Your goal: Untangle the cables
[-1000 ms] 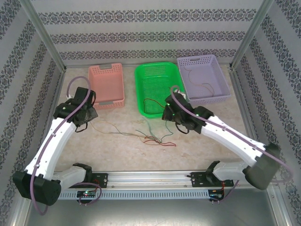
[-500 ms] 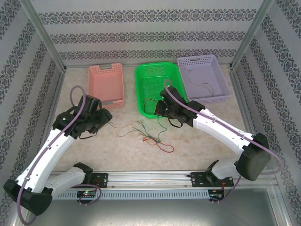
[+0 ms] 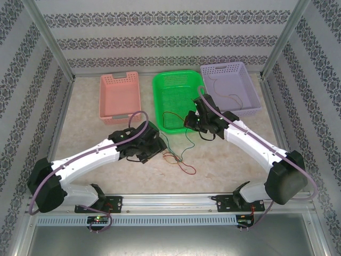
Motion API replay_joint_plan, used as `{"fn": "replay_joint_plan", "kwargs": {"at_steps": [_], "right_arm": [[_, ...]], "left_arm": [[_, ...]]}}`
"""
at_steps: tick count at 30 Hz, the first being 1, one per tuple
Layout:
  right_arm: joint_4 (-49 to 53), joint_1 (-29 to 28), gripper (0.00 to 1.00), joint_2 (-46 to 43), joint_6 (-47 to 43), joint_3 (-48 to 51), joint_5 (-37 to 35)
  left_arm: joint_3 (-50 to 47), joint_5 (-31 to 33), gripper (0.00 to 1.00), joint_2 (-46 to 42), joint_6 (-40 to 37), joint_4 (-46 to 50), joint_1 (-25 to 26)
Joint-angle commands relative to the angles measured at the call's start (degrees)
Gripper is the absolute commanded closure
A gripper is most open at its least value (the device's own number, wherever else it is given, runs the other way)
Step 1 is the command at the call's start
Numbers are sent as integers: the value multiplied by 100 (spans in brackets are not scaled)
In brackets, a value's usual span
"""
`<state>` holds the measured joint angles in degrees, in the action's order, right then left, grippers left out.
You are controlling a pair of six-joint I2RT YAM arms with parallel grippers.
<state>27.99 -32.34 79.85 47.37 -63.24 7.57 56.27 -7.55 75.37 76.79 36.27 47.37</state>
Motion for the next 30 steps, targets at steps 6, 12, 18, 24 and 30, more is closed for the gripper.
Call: {"fn": "replay_joint_plan", "kwargs": {"at_steps": [6,12,18,24,30], "right_arm": [[-30,70,100,61,-166,114,378],[30,194,100,-19,-228,141,439],[417,724,100,-384,-475,289,296],[1101,2054,100,-1099,-813,621,-145],[1341,2945,100,-1453,-949,635,-546]], "left_arm": [[436,671,34,693,-487,-762,127],[516,957,57,1198,-772,-701,108],[413,1851,100,809,-978,14,-1],[-373,2292,100,-191,-1008,809,-653],[-954,2370,100,-943,-1204,1168,-1497]]}}
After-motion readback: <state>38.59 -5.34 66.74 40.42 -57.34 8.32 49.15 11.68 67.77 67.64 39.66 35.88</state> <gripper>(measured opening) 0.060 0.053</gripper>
